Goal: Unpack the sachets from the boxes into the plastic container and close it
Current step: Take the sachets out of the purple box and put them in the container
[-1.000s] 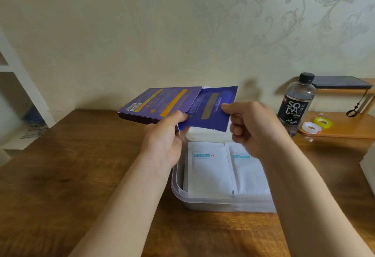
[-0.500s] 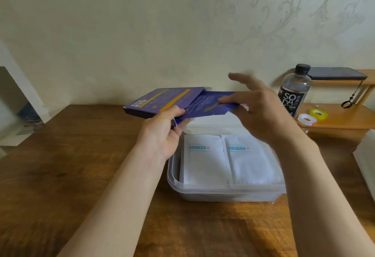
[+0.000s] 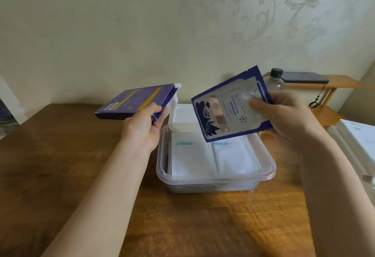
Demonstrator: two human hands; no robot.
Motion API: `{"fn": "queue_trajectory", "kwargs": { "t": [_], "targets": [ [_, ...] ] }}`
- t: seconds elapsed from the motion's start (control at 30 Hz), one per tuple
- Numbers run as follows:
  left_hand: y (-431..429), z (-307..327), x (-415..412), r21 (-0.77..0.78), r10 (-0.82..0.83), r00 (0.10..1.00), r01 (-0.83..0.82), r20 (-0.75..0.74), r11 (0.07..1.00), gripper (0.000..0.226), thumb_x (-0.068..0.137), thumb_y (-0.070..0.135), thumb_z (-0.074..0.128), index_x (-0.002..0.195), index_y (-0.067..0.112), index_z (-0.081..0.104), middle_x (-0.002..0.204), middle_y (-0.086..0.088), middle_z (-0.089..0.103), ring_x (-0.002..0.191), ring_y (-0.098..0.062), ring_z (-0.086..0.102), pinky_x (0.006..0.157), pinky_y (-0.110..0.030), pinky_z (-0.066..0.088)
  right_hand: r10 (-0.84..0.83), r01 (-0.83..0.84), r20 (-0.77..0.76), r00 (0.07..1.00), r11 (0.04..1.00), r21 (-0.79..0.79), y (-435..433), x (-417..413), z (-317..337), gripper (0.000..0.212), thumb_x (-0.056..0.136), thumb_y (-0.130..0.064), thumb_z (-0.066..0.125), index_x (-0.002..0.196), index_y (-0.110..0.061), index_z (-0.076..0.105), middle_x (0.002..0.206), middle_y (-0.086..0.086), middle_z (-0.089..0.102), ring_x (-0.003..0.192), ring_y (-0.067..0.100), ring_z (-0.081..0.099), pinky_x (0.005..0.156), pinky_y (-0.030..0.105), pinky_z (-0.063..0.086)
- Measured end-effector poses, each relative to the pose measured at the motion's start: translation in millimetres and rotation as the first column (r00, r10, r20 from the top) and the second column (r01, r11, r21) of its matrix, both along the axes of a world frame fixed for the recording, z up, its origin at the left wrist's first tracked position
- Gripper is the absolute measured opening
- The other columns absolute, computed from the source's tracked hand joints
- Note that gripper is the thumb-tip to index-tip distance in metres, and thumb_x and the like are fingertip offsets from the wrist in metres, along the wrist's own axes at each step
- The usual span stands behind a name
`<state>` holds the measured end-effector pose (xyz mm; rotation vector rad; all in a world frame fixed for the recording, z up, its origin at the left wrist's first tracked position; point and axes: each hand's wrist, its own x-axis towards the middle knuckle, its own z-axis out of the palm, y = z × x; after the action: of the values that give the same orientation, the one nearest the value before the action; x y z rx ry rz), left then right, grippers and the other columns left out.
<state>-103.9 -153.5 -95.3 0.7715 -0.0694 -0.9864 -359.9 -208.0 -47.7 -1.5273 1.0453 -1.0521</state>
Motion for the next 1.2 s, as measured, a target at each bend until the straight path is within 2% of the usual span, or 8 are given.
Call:
{"fn": "queue_trajectory", "kwargs": {
  "t": [0.23, 0.37, 0.5, 0.6, 0.73, 0.83, 1.0, 1.2],
  "targets": [
    [3.7, 8.7, -5.3, -0.074, -0.037, 0.999, 0.034, -0.034, 0.997, 0.023, 0.084, -0.012, 0.069, 0.097, 0.005, 0.062, 0.111, -0.017, 0.059, 0.116, -0.029, 0.062, 0.078, -0.033, 0.064, -0.082, 0.047, 0.059, 0.995, 0.89, 0.454, 25.8, 20.1, -25.3, 0.01, 0.096, -0.005, 0.061, 0.105, -0.005, 0.063, 0.102, 0.016, 0.072, 0.091, 0.032, 0.071, 0.064, 0.044, 0.063],
    [6.4, 10.1, -11.3, -0.093, -0.084, 0.996, 0.081, -0.024, 0.992, 0.026, 0.083, -0.01, 0.071, 0.102, 0.006, 0.063, 0.125, -0.02, 0.06, 0.117, -0.032, 0.062, 0.084, -0.036, 0.063, -0.114, 0.197, -0.421, 0.9, 0.967, 0.161, 26.0, 26.0, -39.0, 0.015, 0.091, -0.01, 0.069, 0.094, -0.016, 0.056, 0.095, 0.006, 0.068, 0.085, 0.023, 0.069, 0.059, 0.035, 0.062],
    [8.9, 12.4, -17.2, -0.106, -0.113, 0.994, 0.112, 0.002, 0.988, 0.022, 0.083, -0.009, 0.071, 0.097, 0.006, 0.064, 0.125, -0.019, 0.061, 0.118, -0.031, 0.063, 0.087, -0.037, 0.062, -0.223, 0.097, -0.798, 0.56, 0.974, -0.204, 31.7, 29.4, -39.8, 0.031, 0.087, -0.013, 0.07, 0.11, -0.009, 0.049, 0.103, 0.007, 0.057, 0.083, 0.022, 0.057, 0.061, 0.026, 0.047],
    [9.5, 12.8, -17.8, -0.115, -0.11, 0.994, 0.111, 0.016, 0.987, 0.022, 0.084, -0.009, 0.07, 0.097, 0.007, 0.063, 0.118, -0.017, 0.062, 0.118, -0.031, 0.062, 0.085, -0.036, 0.063, -0.347, -0.13, -0.888, 0.302, 0.908, -0.399, 33.6, 34.3, -39.2, 0.033, 0.089, -0.019, 0.066, 0.116, -0.006, 0.052, 0.117, 0.018, 0.052, 0.097, 0.035, 0.055, 0.076, 0.035, 0.046],
    [8.2, 11.3, -19.2, -0.107, -0.102, 0.994, 0.105, 0.032, 0.989, 0.024, 0.085, -0.01, 0.07, 0.098, 0.009, 0.062, 0.114, -0.015, 0.063, 0.114, -0.03, 0.064, 0.083, -0.036, 0.063, -0.06, -0.489, -0.919, 0.389, 0.832, -0.261, 22.5, 50.8, -36.2, 0.063, 0.089, -0.054, 0.065, 0.144, -0.027, 0.047, 0.148, 0.0, 0.047, 0.131, 0.024, 0.048, 0.105, 0.04, 0.046],
    [5.4, 9.8, -19.7, -0.088, -0.103, 0.994, 0.106, 0.032, 0.99, 0.024, 0.084, -0.012, 0.069, 0.097, 0.007, 0.063, 0.112, -0.015, 0.065, 0.108, -0.029, 0.065, 0.076, -0.033, 0.064, 0.204, -0.615, -0.925, 0.321, 0.787, -0.04, 12.6, 59.0, -43.9, 0.078, 0.086, -0.065, 0.062, 0.153, -0.044, 0.028, 0.16, -0.01, 0.032, 0.145, 0.018, 0.032, 0.115, 0.041, 0.031],
    [0.9, 6.1, -19.7, -0.076, -0.111, 0.992, 0.115, 0.054, 0.991, 0.024, 0.085, -0.012, 0.068, 0.097, 0.007, 0.064, 0.11, -0.015, 0.066, 0.103, -0.026, 0.066, 0.069, -0.03, 0.063, 0.234, -0.64, -0.953, 0.191, 0.766, 0.06, -3.7, 53.8, -59.8, 0.085, 0.08, -0.083, 0.042, 0.153, -0.055, 0.011, 0.166, -0.013, 0.014, 0.153, 0.019, 0.013, 0.121, 0.048, 0.014],
    [-0.1, 2.7, -19.3, -0.064, -0.107, 0.992, 0.111, 0.066, 0.992, 0.028, 0.084, -0.012, 0.069, 0.104, 0.007, 0.064, 0.125, -0.018, 0.065, 0.107, -0.028, 0.066, 0.068, -0.028, 0.062, 0.185, -0.648, -0.963, 0.198, 0.761, 0.013, -8.2, 52.3, -66.7, 0.085, 0.08, -0.086, 0.034, 0.155, -0.051, 0.012, 0.166, -0.01, 0.016, 0.152, 0.021, 0.016, 0.121, 0.046, 0.015]
  ]
}}
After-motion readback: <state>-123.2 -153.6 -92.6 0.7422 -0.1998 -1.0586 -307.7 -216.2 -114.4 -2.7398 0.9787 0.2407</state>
